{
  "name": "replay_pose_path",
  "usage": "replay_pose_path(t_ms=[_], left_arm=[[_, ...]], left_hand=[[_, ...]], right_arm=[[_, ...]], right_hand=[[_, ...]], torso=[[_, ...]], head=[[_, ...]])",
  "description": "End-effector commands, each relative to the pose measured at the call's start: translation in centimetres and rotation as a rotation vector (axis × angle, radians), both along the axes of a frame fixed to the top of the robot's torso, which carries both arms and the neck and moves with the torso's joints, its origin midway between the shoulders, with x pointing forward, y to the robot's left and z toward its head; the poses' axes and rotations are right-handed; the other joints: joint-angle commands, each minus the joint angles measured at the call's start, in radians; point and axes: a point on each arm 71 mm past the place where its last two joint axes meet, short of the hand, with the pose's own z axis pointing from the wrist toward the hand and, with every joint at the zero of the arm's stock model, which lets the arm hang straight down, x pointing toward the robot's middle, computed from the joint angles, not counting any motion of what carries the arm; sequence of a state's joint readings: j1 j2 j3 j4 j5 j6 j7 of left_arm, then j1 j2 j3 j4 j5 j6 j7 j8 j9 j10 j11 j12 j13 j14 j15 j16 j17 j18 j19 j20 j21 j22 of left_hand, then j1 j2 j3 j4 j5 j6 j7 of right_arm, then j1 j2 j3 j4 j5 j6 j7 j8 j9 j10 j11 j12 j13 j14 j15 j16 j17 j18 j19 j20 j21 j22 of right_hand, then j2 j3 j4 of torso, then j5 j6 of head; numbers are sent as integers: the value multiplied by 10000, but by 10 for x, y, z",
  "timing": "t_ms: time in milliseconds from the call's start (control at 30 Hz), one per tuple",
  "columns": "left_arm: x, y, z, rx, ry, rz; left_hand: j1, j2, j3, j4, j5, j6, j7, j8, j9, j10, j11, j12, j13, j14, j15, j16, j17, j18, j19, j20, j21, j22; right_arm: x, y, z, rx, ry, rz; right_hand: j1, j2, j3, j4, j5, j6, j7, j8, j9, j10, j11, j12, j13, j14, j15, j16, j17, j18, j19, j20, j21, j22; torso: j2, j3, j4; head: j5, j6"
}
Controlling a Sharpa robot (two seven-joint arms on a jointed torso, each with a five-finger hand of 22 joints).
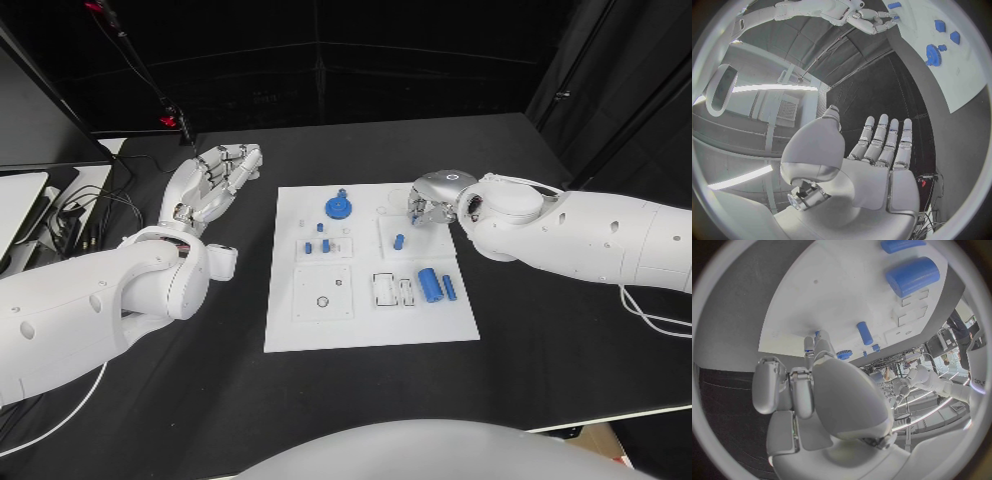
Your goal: Assemble the parts on the task board
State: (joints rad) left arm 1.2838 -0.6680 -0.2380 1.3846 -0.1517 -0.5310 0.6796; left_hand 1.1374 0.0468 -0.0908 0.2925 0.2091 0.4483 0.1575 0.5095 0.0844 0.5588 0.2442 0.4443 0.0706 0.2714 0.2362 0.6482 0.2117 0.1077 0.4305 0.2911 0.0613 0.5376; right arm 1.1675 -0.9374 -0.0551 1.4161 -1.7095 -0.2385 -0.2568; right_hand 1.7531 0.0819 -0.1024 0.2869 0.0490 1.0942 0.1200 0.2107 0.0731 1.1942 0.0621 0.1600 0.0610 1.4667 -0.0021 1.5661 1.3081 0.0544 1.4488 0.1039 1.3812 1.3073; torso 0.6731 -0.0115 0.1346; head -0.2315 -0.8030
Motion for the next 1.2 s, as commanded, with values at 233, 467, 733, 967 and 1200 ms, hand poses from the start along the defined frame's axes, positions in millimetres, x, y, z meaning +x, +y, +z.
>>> replay_pose_path(t_ms=[233,467,733,967,1200], left_arm=[[-2,0,8,-374,-1072,-310],[-2,0,8,-361,-1060,-294],[-1,-1,7,-363,-1050,-310],[-2,-2,7,-371,-1022,-338],[-3,-4,7,-398,-990,-396]], left_hand=[[27,140,-79,-10,101,-70,1281,84,-25,-93,8,78,-15,-72,6,103,-49,-174,34,-12,65,-25],[40,149,-95,-10,132,-76,1282,98,-30,-101,9,95,-18,-78,9,121,-69,-171,37,-13,66,-26],[40,149,-95,-10,132,-76,1282,98,-30,-101,9,95,-18,-78,9,121,-69,-171,37,-13,66,-26],[55,154,-115,-11,162,-85,1283,111,-37,-113,10,111,-21,-88,8,139,-93,-170,30,-12,66,-42],[69,158,-126,-13,179,-93,1284,118,-42,-121,11,121,-23,-95,11,150,-108,-169,24,-12,65,-51]], right_arm=[[-11,2,18,817,-1521,700],[-21,1,32,1165,-1901,909],[-25,18,45,1817,-2233,1433],[-26,50,48,2397,-2340,2232],[-29,83,49,2722,-2194,2952]], right_hand=[[126,6,141,-6,-14,138,30,-54,1,157,17,-169,-10,1041,-41,47,2627,5,44,-35,85,1138],[114,-22,151,5,-15,161,37,-74,-3,187,35,-230,-11,1041,-29,47,2627,-5,67,-29,112,1161],[243,-28,281,-33,-12,209,51,-137,-15,274,41,-385,-10,1041,-20,47,2627,-14,96,-18,137,1184],[341,-13,408,-49,-9,231,71,-194,-23,334,53,-505,-10,1041,-7,47,2627,-16,104,-8,139,1188],[361,-17,458,-46,-8,230,86,-227,-28,349,67,-566,-11,1041,1,47,2627,-6,85,-1,103,1161]], torso=[[-9,-2,8],[-5,-3,16],[9,9,22],[22,25,53],[15,8,35]], head=[[-8,47],[7,63],[58,107],[259,126],[666,7]])
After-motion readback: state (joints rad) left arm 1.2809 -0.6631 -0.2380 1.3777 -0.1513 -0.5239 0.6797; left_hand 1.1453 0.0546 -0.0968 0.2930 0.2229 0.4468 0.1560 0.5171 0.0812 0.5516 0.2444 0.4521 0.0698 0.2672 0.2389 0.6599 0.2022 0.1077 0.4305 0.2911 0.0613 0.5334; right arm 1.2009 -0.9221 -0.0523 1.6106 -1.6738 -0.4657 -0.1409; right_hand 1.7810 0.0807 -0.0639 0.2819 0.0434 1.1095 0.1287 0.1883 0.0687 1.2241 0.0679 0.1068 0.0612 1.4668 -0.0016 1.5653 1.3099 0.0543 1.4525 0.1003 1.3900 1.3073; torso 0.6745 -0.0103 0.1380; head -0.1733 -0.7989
